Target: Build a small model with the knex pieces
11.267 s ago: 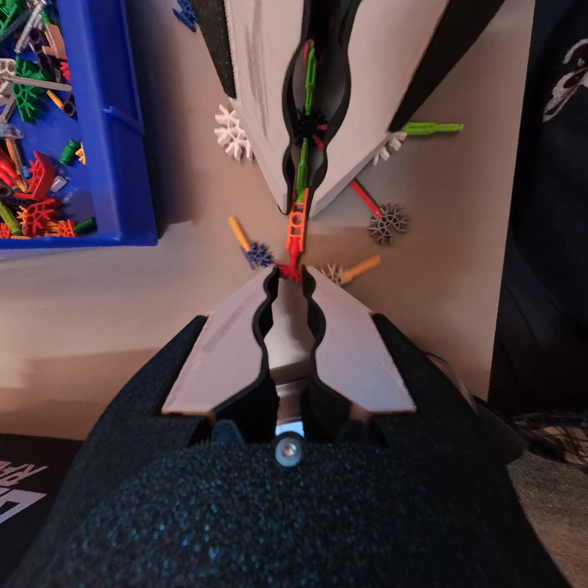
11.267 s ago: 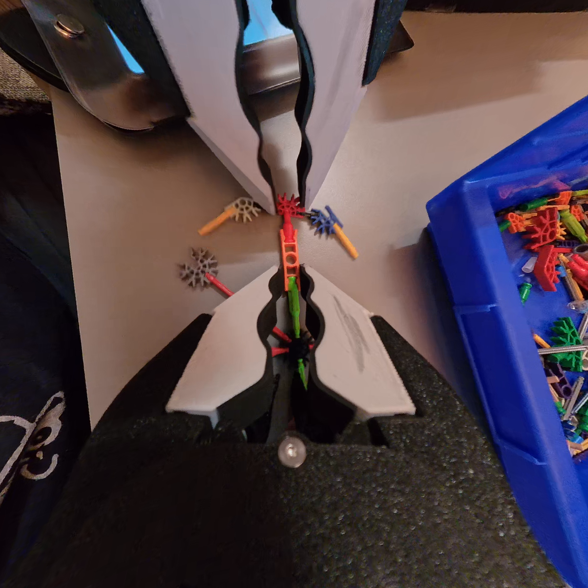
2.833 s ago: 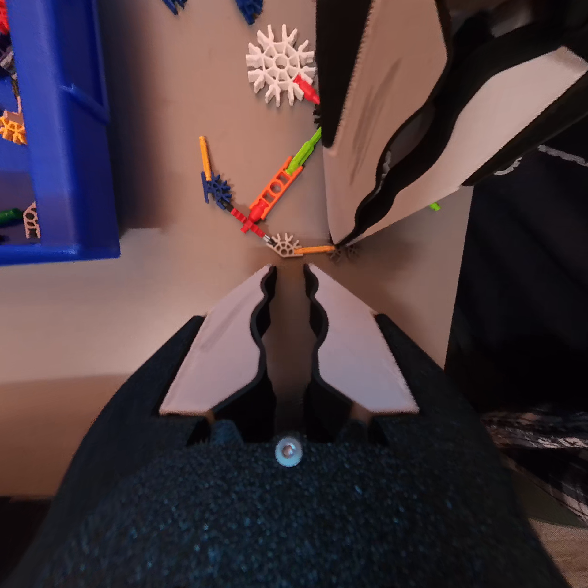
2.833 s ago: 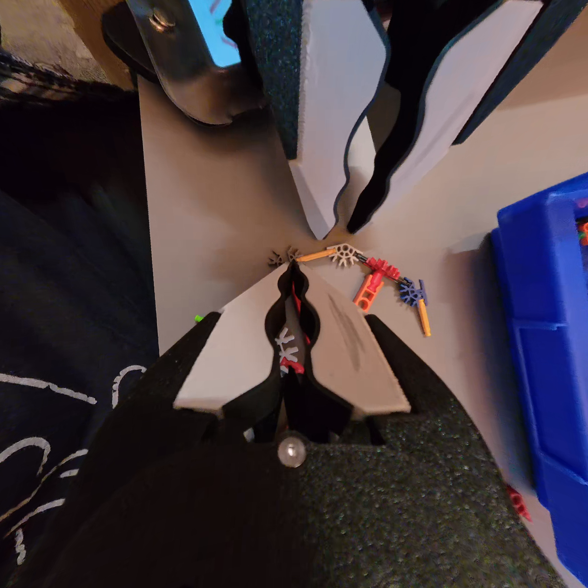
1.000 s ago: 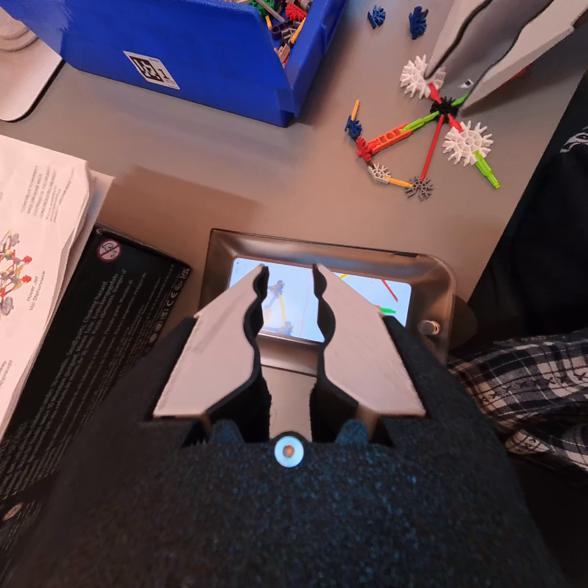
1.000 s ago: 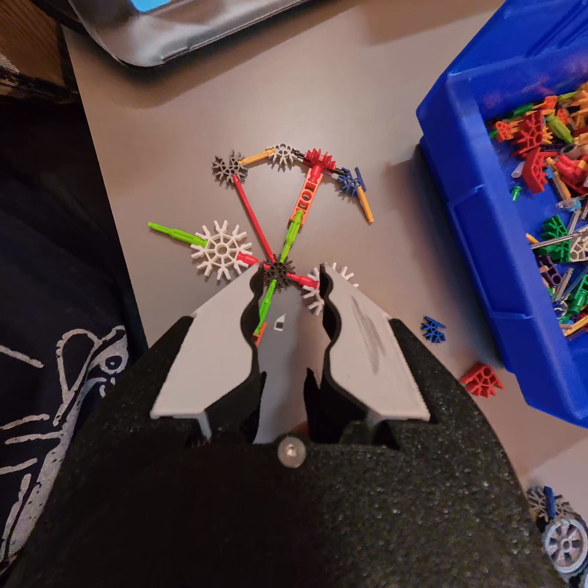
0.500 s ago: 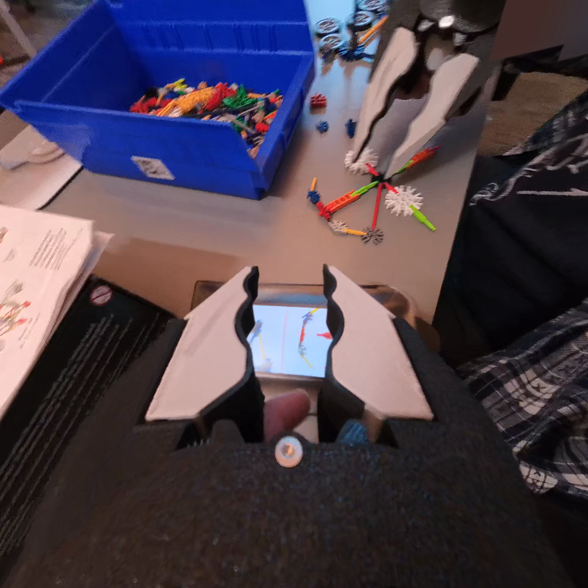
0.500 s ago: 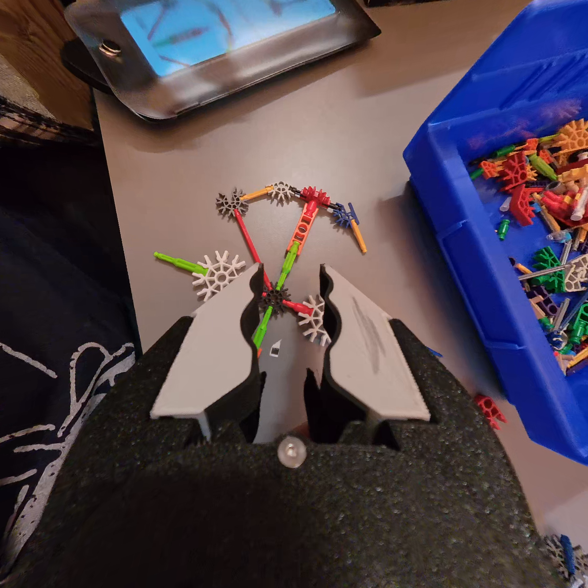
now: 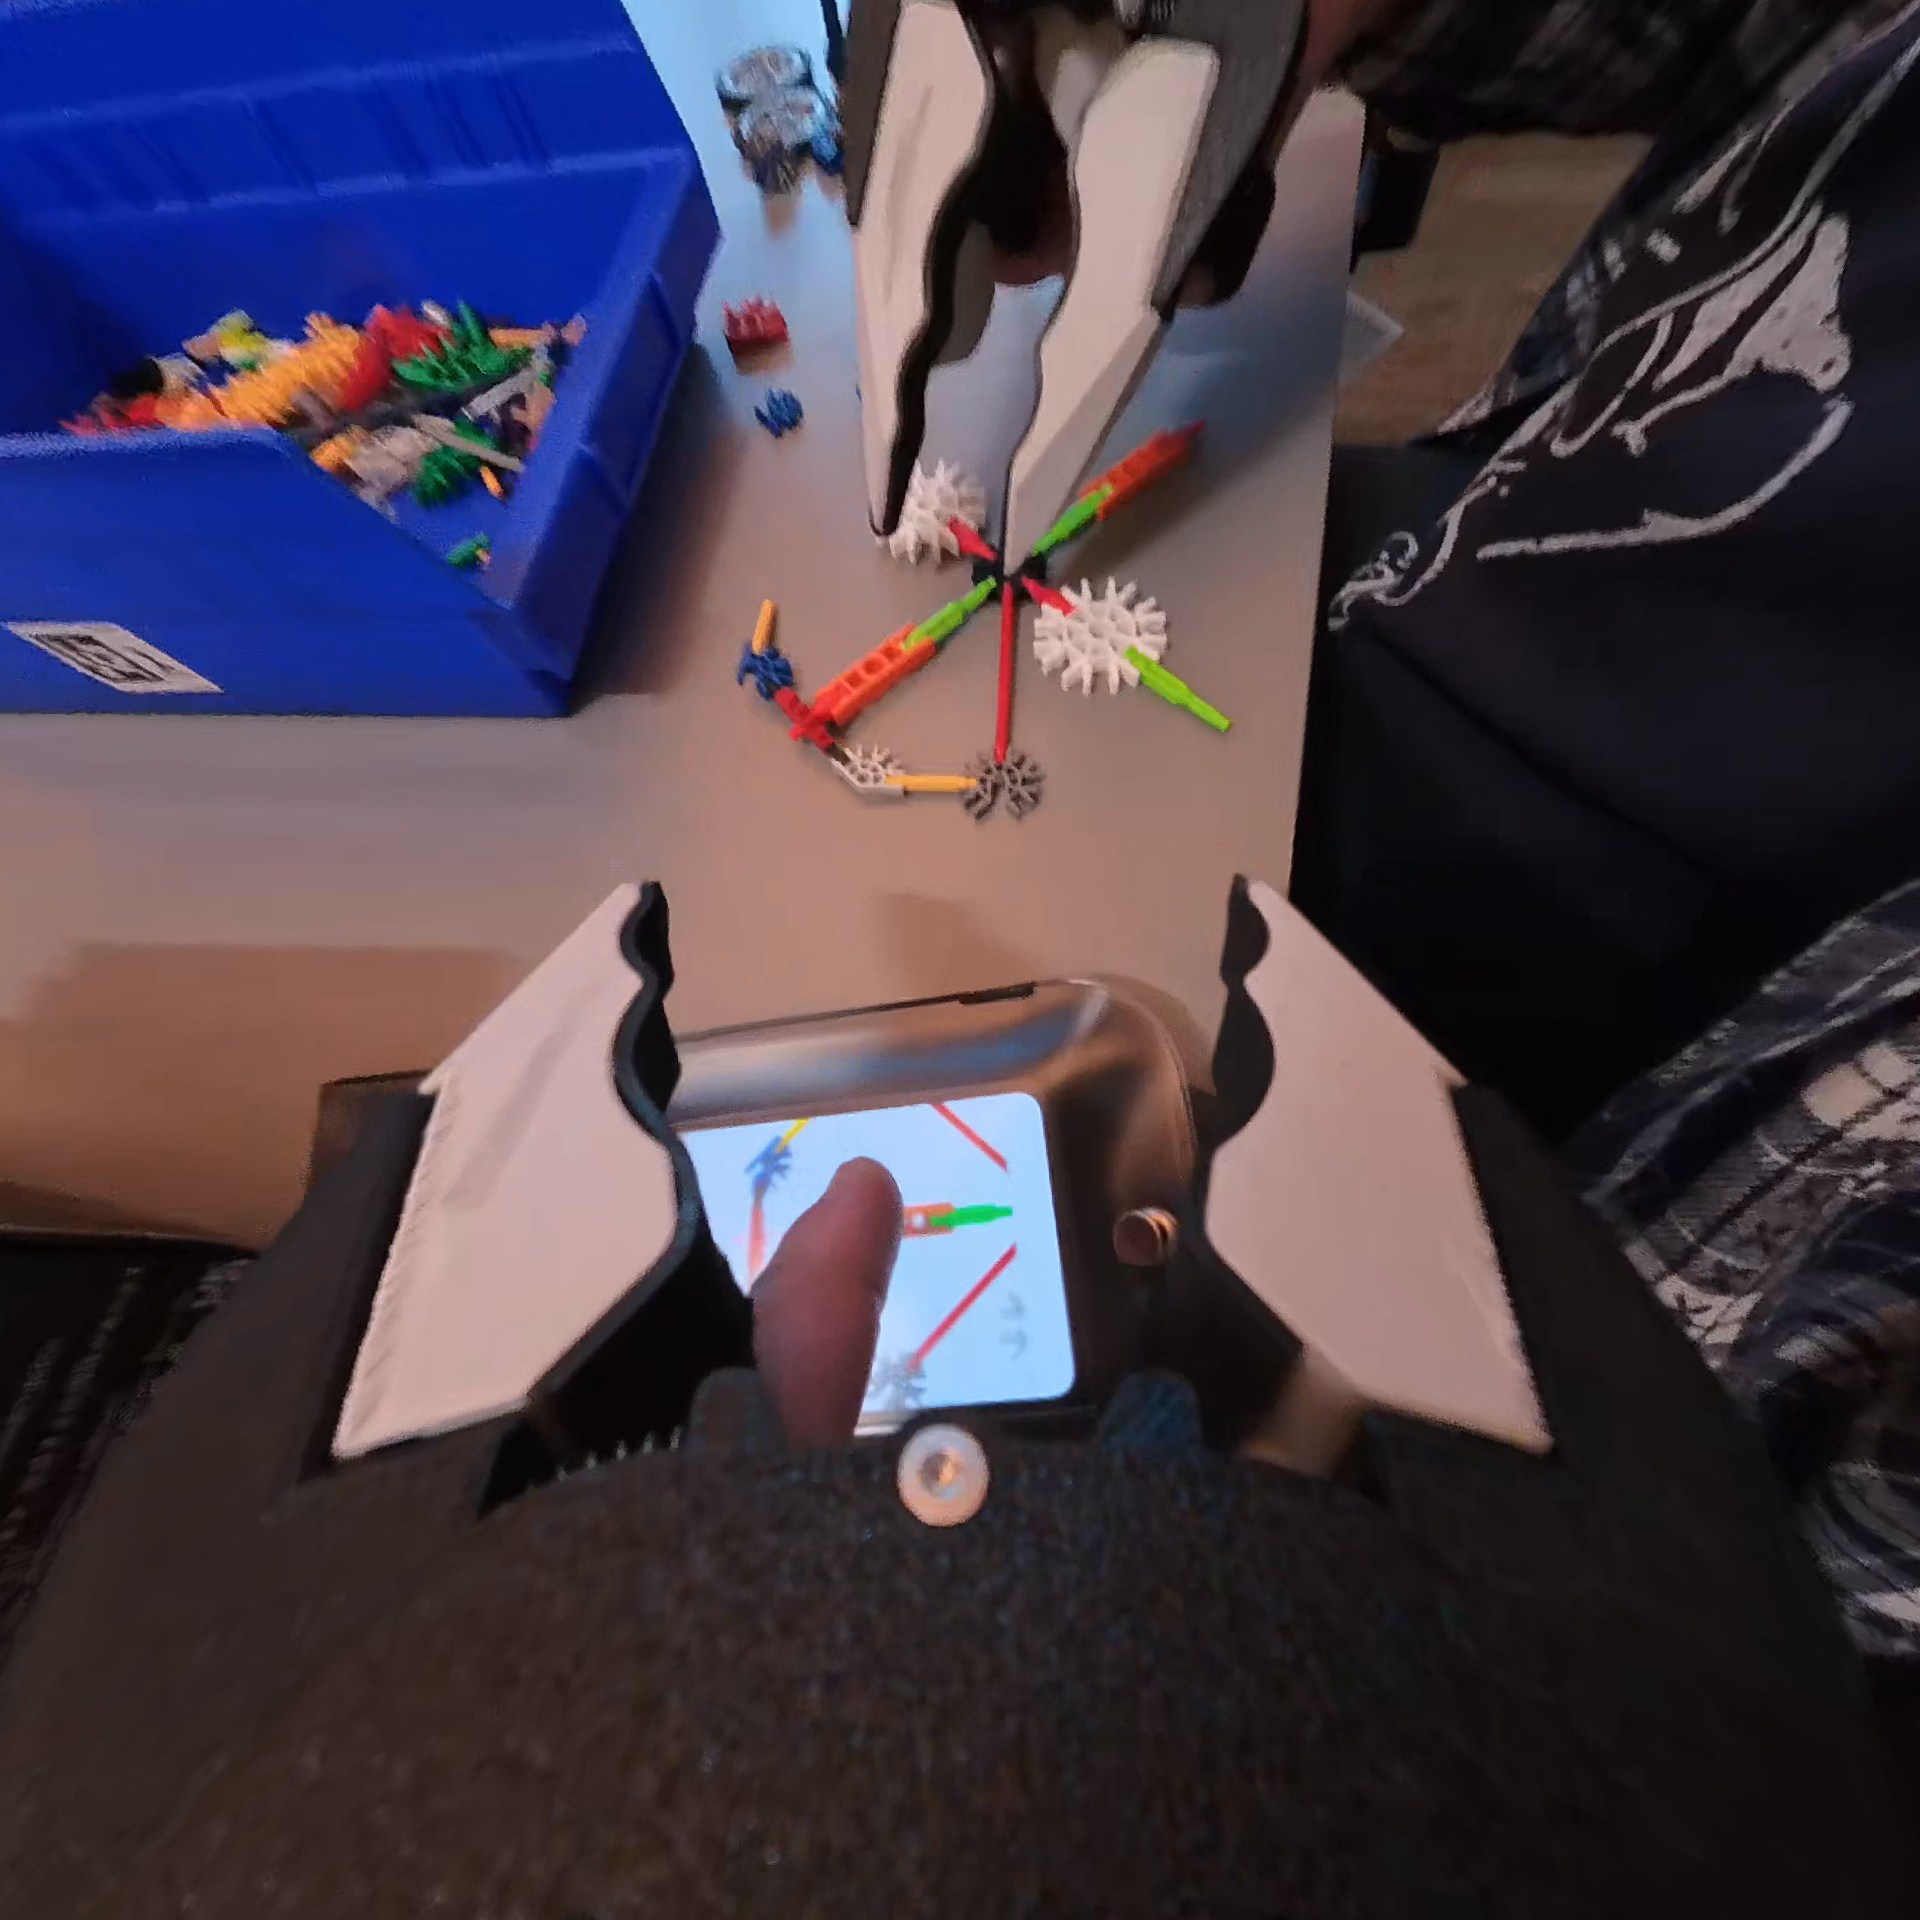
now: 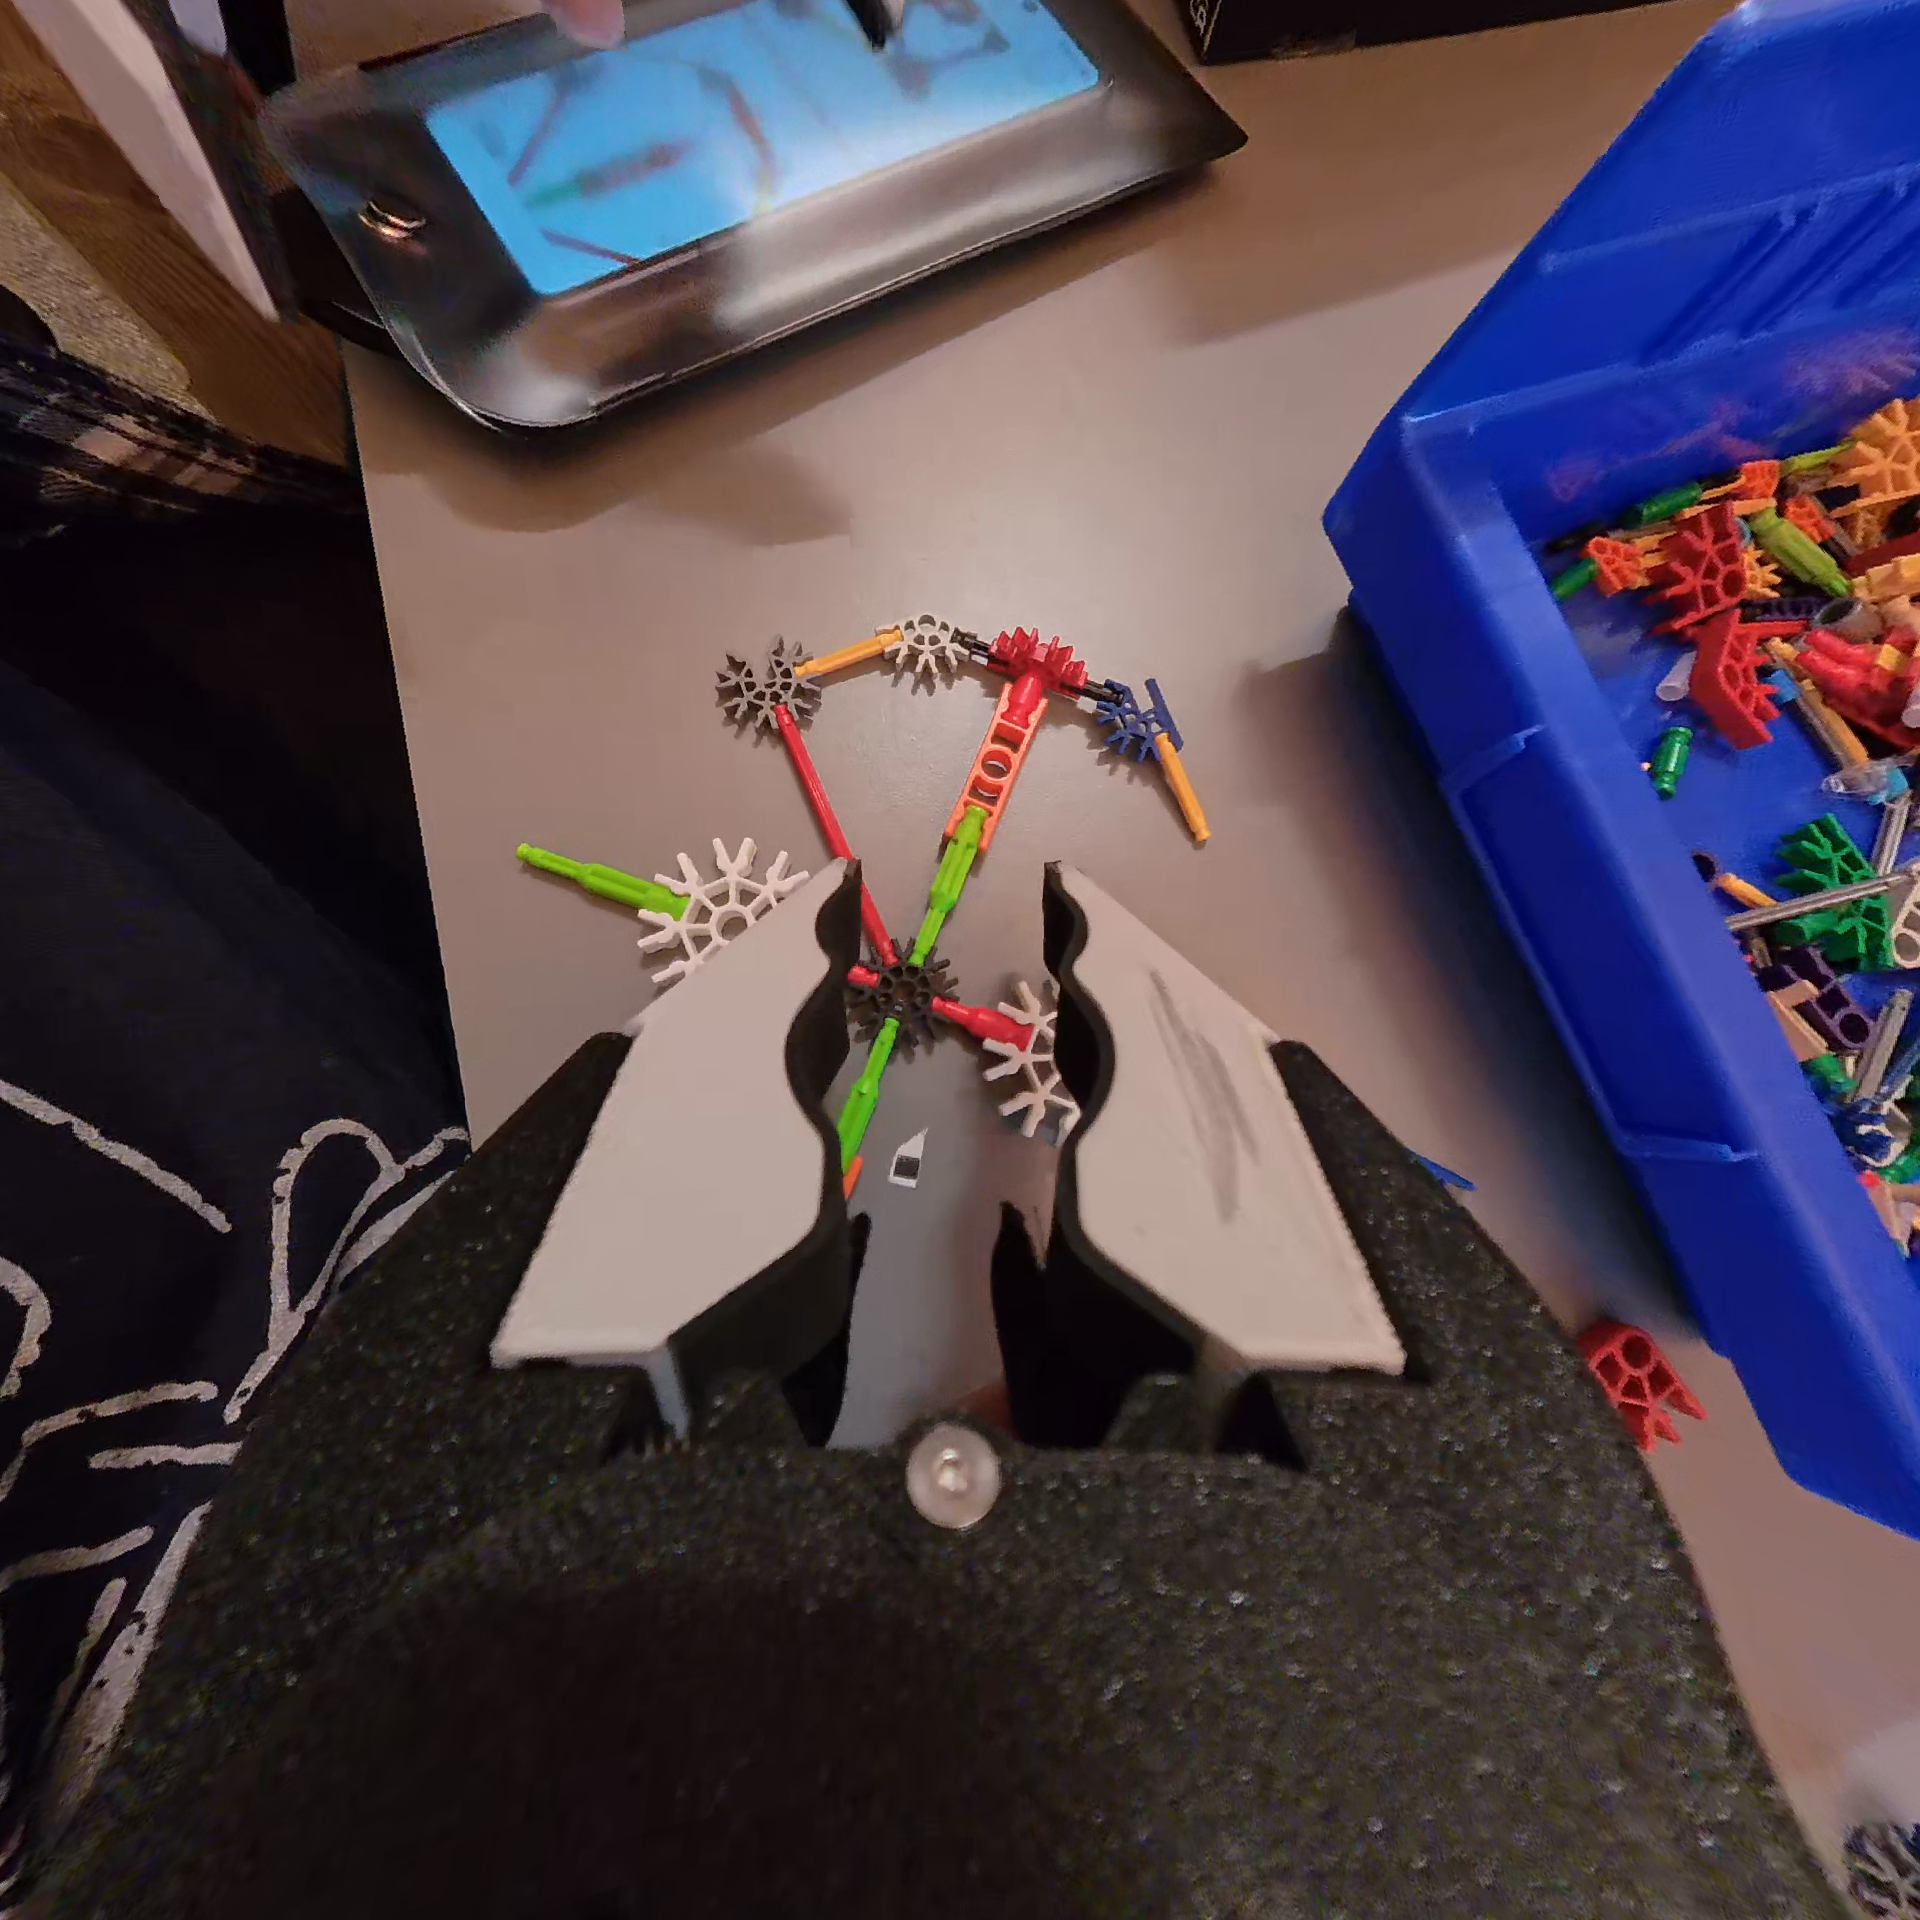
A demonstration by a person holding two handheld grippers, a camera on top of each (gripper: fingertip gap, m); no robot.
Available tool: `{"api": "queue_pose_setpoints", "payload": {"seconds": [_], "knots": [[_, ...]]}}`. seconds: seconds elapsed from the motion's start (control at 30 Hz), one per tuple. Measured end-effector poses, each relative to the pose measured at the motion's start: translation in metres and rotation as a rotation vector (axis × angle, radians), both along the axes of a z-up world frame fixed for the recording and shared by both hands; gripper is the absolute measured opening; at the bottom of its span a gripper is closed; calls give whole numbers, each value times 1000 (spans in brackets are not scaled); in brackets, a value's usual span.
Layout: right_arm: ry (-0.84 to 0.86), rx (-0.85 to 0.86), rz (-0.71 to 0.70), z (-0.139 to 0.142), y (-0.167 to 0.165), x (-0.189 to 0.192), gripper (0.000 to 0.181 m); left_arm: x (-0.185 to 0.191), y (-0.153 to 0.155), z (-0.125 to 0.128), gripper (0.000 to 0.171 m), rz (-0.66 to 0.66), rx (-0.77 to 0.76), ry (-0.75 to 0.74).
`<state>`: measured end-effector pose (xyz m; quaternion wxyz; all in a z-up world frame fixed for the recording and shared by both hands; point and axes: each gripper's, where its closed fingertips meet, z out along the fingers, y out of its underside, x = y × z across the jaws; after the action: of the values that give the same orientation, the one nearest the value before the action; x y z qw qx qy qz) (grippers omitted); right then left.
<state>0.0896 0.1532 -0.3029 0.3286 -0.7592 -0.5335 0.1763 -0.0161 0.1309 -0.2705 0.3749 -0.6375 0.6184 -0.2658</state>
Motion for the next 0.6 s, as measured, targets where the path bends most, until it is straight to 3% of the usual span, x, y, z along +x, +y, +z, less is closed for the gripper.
{"api": "queue_pose_setpoints", "payload": {"seconds": [0.2,0.6], "knots": [[0,-8,4,-1,0,0,34,-6,-2,-30,124,15,-73,138],[-6,-12,1,-1,5,2,34,-32,9,-37,129,96,-55,223]]}}
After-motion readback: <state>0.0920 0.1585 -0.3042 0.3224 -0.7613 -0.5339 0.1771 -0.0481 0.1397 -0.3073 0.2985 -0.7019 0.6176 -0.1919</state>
